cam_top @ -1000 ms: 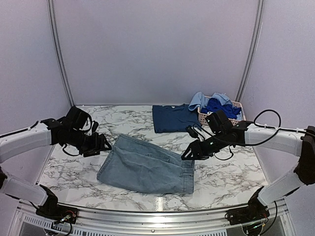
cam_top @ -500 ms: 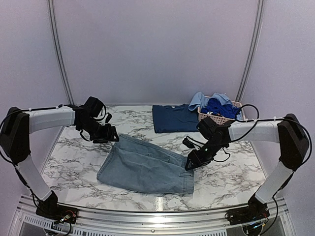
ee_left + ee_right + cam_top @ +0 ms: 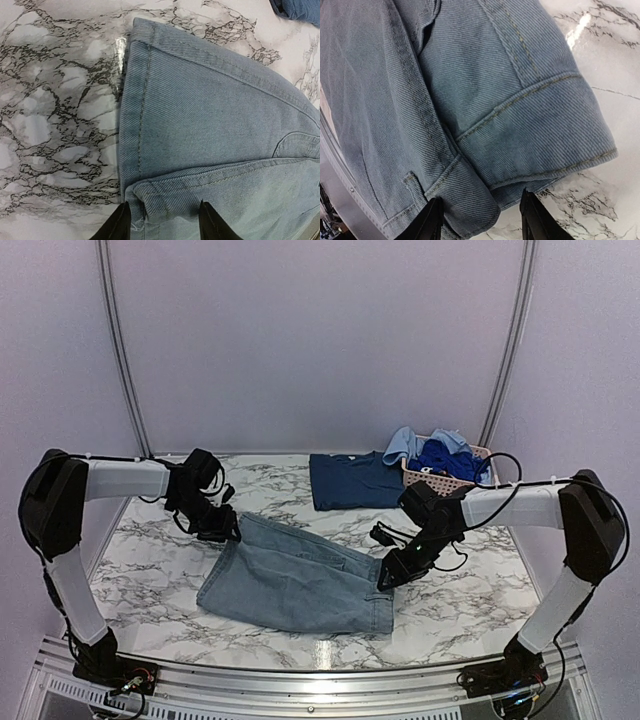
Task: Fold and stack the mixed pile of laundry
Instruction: Adjust the rectangle-folded skirt at the center of the board, then smooth out the rectangle-folded shorts at the center of the board.
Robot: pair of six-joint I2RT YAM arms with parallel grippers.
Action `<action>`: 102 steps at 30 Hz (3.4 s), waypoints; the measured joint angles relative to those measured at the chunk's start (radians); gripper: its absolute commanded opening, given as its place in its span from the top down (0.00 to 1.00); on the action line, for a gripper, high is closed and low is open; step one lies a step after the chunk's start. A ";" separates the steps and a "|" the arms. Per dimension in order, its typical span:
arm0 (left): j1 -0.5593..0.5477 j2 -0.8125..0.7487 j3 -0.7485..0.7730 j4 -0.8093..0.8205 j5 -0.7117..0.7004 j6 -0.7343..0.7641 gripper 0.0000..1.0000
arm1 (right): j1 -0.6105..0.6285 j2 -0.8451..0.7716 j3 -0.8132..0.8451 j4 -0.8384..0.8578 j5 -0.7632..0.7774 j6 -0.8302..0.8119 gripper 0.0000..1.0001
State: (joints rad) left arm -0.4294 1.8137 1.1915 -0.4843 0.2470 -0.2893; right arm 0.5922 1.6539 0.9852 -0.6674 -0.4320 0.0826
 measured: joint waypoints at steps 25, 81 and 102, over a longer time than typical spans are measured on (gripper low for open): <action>0.048 -0.047 -0.004 0.006 0.086 -0.041 1.00 | -0.019 -0.078 0.000 -0.043 -0.097 -0.021 1.00; -0.079 -0.212 0.032 0.061 0.035 -0.129 0.01 | -0.126 -0.061 0.295 -0.034 -0.047 0.018 0.37; -0.307 -0.111 -0.438 0.819 0.191 -0.752 0.01 | 0.111 0.055 -0.235 0.792 -0.359 0.663 0.35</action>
State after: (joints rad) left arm -0.7361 1.7027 0.7532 0.3351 0.4381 -1.0409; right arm 0.7033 1.7092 0.7498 0.1246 -0.7914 0.7456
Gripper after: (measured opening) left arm 0.989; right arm 0.653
